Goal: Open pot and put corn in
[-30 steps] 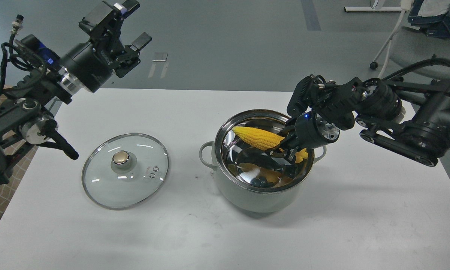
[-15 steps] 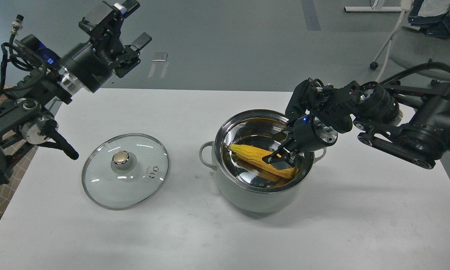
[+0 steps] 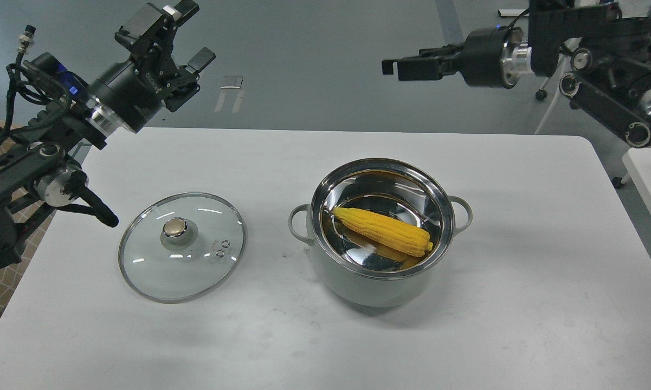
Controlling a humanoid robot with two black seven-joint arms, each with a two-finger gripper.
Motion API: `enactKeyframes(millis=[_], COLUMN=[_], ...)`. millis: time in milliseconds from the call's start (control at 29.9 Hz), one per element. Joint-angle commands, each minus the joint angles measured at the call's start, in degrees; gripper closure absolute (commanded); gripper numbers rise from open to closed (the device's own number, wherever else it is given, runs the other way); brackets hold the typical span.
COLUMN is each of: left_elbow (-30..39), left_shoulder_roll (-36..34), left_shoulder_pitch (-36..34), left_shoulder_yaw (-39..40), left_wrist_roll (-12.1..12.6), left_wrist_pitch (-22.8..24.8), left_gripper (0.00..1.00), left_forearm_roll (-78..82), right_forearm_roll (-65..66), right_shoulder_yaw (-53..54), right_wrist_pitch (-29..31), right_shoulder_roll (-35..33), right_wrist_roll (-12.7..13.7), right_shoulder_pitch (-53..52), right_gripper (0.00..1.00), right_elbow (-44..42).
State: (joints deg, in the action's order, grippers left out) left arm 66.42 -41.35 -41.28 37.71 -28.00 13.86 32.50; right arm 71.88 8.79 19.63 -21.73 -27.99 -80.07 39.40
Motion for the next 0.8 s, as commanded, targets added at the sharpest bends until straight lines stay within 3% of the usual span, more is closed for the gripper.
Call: enactKeyframes(millis=[0, 134, 201, 301, 435, 502, 770], left_elbow=[-3.92, -6.22, -6.74, -9.01, -14.90, -19.99, -21.34], left_shoulder_roll=[2.32, 5.14, 8.12, 12.77, 17.88, 20.51, 22.46], left_shoulder_pitch=[-0.64, -1.00, -1.00, -0.47, -0.29, 0.06, 3.04], left_shoulder_yaw=[0.87, 2.81, 5.26, 7.81, 9.22, 12.20, 14.41], left_wrist_roll=[0.00, 0.40, 3.82, 5.32, 5.33, 5.41, 5.33], left_wrist_pitch=[0.29, 0.90, 0.99, 2.04, 6.87, 13.44, 14.14], left_gripper=[0.02, 0.02, 0.02, 0.02, 0.02, 0.02, 0.02], left_forearm_roll=[-0.33, -0.42, -0.42, -0.33, -0.51, -2.78, -8.51], right_forearm_roll=[-12.08, -23.02, -33.42, -42.94, -48.14, -51.56, -54.92], right_shoulder_yaw=[0.88, 4.22, 8.68, 12.47, 13.80, 16.07, 25.13], right_wrist_pitch=[-4.58, -10.14, -11.46, -10.93, -10.40, -7.87, -4.87], right_shoulder_roll=[-0.16, 0.28, 0.46, 0.46, 0.46, 0.54, 4.24], right_wrist_roll=[-0.01, -0.01, -0.01, -0.01, -0.01, -0.01, -0.01], right_shoulder_pitch=[3.50, 8.00, 12.46, 16.94, 20.65, 22.66, 29.43], right_gripper=[0.00, 0.00, 0.00, 0.00, 0.00, 0.00, 0.00], right_elbow=[-3.10, -3.37, -3.72, -3.72, -3.28, -3.19, -2.58])
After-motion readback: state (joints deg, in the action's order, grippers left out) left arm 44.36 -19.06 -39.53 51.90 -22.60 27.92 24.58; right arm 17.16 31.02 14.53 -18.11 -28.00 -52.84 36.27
